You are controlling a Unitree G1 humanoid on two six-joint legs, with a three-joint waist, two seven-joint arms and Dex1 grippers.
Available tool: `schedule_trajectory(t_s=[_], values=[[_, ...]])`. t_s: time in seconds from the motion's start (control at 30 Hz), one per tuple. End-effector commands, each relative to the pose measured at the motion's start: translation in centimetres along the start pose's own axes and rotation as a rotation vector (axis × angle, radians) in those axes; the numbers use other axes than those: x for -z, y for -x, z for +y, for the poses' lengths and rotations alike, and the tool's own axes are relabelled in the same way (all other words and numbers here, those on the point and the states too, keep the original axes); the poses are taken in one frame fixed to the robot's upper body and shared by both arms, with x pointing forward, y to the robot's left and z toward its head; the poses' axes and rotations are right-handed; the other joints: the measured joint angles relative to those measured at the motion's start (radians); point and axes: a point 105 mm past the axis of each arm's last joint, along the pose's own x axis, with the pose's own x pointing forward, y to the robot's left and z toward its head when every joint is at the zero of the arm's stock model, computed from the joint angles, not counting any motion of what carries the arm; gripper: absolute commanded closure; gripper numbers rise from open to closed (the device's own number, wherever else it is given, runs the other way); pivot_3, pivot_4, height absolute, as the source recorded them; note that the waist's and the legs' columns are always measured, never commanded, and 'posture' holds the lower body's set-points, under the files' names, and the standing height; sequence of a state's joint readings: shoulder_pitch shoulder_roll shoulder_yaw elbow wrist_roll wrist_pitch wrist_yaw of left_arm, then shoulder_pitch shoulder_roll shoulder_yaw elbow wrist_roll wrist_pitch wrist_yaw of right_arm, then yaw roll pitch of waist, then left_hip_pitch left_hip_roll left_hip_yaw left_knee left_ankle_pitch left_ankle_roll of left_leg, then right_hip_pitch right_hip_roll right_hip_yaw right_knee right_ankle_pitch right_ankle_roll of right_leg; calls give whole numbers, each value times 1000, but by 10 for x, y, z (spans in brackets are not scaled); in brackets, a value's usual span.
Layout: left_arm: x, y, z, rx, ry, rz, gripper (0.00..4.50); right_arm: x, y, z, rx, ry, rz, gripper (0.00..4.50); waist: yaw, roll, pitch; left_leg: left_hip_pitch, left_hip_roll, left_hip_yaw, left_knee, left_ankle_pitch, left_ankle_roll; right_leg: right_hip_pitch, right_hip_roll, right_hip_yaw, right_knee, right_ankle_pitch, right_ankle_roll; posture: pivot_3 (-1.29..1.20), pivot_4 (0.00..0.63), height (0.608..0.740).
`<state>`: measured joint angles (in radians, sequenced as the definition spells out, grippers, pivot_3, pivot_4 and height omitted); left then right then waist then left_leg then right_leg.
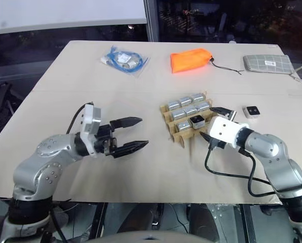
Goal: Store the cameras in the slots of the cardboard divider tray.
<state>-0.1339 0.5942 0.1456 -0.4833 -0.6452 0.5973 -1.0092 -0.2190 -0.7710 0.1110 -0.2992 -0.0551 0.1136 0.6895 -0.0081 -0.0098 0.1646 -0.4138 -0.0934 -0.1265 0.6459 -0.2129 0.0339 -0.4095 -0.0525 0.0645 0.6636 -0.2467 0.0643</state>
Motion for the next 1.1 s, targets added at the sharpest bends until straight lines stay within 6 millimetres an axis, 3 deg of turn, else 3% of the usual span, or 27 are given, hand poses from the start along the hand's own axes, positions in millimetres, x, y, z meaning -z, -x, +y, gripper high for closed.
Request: schedule_trajectory(t_s=[0.03, 0.43, 0.97, 1.07, 1.1], values=[[-10, 2, -7, 13, -61, -26, 38, -7, -3, -7, 13, 40, -33, 14, 0, 0, 0, 0, 0, 0, 0, 0, 0, 0, 0, 0, 0, 0, 0, 0, 150, 740], [-9, 0, -8, 7, -82, -24, 38, -2, -10, -7, 7, 99, -22, 14, -3, 0, 0, 0, 0, 0, -1, -1, 2, 0, 0, 0, 0, 0, 0, 0, 150, 740], [-6, -4, -9, 10, -82, -23, 38, -16, -14, -21, 50, 98, -65, 14, -3, 0, 0, 0, 0, 1, -1, -1, 2, -1, 0, 1, 0, 0, 0, 0, 150, 740], [-6, -4, -9, 8, -84, -25, 0, -17, -15, -19, 22, 105, -71, 784, -3, 0, 0, 0, 0, 1, -1, -1, 2, -1, 0, 1, 0, 0, 0, 0, 150, 740], [-6, -4, -9, 8, -84, -25, 0, -17, -16, -16, 2, 113, -72, 1238, -3, 0, 0, 0, 0, 1, -1, -2, 3, -1, 0, 1, 0, 0, 0, 0, 150, 740]])
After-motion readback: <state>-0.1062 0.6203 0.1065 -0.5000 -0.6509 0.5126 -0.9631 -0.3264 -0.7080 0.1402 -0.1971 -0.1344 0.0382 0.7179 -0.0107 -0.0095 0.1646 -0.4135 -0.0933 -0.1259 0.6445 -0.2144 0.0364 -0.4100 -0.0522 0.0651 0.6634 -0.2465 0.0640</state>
